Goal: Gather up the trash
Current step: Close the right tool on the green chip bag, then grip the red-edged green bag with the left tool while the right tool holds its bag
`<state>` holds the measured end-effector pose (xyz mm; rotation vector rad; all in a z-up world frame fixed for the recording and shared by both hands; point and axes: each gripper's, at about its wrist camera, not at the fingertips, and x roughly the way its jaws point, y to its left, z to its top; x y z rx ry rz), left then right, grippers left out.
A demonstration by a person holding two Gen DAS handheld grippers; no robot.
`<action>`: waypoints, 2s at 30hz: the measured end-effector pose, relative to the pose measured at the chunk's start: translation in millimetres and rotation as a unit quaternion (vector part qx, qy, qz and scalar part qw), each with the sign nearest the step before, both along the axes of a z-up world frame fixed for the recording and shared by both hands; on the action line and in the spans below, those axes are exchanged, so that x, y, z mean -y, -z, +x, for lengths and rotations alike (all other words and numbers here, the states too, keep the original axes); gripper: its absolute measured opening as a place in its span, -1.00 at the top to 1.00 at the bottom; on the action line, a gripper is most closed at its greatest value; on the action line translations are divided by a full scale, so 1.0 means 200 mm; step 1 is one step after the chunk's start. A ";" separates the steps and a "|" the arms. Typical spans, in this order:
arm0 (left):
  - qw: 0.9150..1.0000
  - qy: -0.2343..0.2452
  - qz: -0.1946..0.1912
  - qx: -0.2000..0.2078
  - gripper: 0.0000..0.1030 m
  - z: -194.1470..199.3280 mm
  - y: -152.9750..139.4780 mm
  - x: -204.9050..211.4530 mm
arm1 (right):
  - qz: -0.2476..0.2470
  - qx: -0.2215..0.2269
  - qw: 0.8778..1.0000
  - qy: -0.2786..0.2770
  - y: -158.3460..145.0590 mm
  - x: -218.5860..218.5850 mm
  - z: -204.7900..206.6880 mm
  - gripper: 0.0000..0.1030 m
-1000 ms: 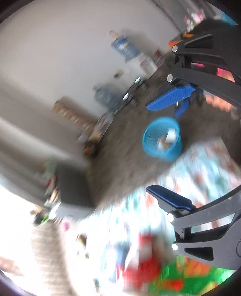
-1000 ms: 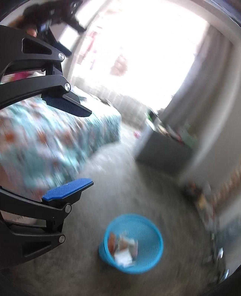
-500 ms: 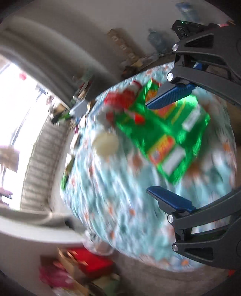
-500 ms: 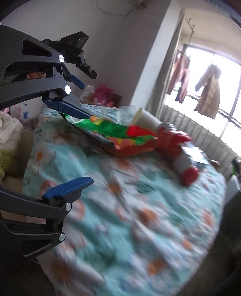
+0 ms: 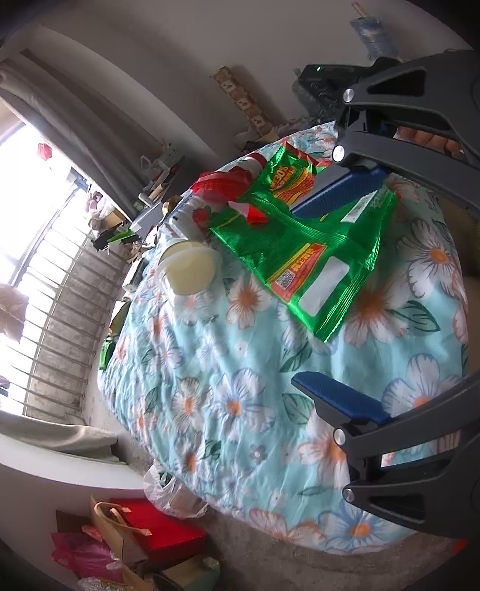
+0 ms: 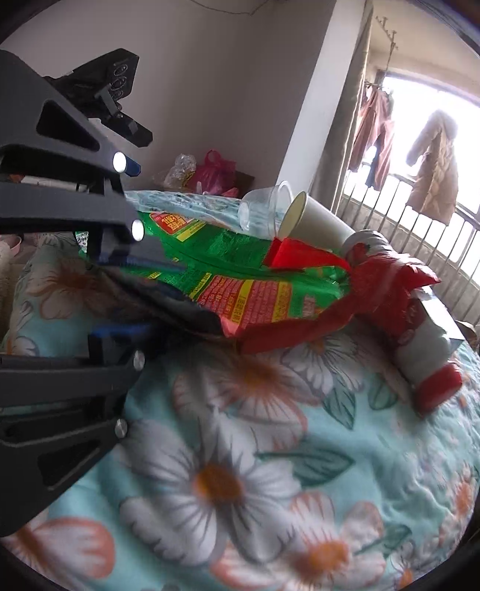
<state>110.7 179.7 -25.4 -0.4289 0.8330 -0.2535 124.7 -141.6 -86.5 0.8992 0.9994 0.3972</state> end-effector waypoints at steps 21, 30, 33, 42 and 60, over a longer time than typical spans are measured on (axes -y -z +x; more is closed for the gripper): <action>0.996 0.091 0.012 0.002 -0.50 0.20 0.00 0.33 | 0.017 -0.017 0.999 0.033 -0.04 0.43 -0.25 0.88; 0.981 0.193 0.014 0.027 -0.41 0.43 -0.17 0.73 | 0.037 -0.030 0.999 0.027 0.05 0.44 -0.26 0.88; 0.978 0.208 0.022 0.024 -0.33 0.55 -0.21 0.87 | 0.040 -0.030 0.998 0.025 0.05 0.44 -0.25 0.88; 0.963 0.256 0.064 -0.058 0.04 0.81 -0.10 1.20 | 0.045 -0.027 0.998 0.023 0.07 0.44 -0.24 0.88; 0.970 0.241 0.032 -0.018 0.98 0.76 -0.22 1.12 | 0.030 -0.014 0.998 0.056 0.04 0.60 -0.31 0.88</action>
